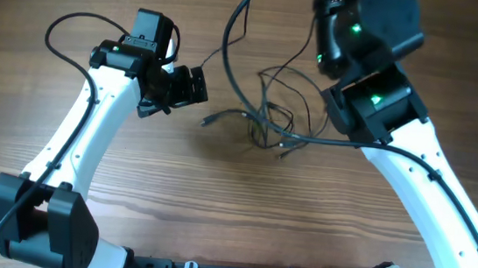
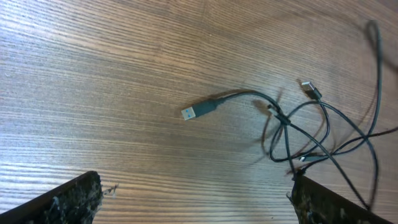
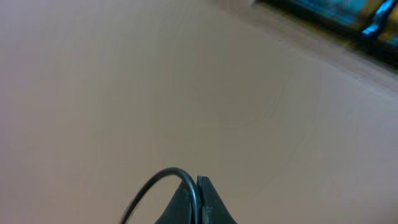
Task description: Untangle cables
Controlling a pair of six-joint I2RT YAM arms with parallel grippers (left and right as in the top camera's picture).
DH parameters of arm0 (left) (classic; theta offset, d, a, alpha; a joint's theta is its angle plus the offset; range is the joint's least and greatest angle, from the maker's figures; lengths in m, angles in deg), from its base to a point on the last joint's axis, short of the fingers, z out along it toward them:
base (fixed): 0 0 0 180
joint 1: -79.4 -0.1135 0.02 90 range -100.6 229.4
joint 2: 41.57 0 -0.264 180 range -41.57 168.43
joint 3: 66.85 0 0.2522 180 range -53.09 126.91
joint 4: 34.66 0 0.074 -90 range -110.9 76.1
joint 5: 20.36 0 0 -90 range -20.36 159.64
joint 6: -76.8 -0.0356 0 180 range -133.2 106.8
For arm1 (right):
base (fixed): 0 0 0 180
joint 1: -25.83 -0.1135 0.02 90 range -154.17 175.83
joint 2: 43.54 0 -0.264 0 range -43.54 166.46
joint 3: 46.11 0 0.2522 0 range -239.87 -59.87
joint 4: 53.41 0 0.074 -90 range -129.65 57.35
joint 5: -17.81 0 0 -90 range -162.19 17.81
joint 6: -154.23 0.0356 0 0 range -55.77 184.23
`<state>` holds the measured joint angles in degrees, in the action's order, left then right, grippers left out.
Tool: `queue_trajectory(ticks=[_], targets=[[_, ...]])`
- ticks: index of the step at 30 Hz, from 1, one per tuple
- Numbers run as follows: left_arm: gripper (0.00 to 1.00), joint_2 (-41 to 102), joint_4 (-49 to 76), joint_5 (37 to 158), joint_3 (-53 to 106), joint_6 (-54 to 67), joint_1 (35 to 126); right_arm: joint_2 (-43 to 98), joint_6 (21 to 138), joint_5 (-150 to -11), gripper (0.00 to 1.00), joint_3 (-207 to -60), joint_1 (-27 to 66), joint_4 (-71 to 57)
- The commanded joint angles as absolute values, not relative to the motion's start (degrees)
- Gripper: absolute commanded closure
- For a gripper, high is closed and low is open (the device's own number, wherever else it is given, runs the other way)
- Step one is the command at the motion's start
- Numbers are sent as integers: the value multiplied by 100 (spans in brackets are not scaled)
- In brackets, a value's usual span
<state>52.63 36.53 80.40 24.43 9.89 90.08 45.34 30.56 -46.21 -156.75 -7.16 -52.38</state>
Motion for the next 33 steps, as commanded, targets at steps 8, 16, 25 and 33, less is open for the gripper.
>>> queue_trajectory(ticks=[8, 16, 25, 33], targets=[[0, 5274, 3650, 8005, 2447, 978, 9017, 4486, -380, -5096, 96, -15764, -515, -8270], [0, 5274, 3650, 8005, 2447, 978, 9017, 4515, -195, -5085, 96, -15764, -439, -4482], [0, 5274, 3596, 8008, 2447, 980, 9017, 4534, 4190, -5336, 96, -15764, -87, -1280], [35, 5368, 2942, 8666, 2447, 1481, 9019, 4534, 5574, -6481, 96, -15764, 73, -438]])
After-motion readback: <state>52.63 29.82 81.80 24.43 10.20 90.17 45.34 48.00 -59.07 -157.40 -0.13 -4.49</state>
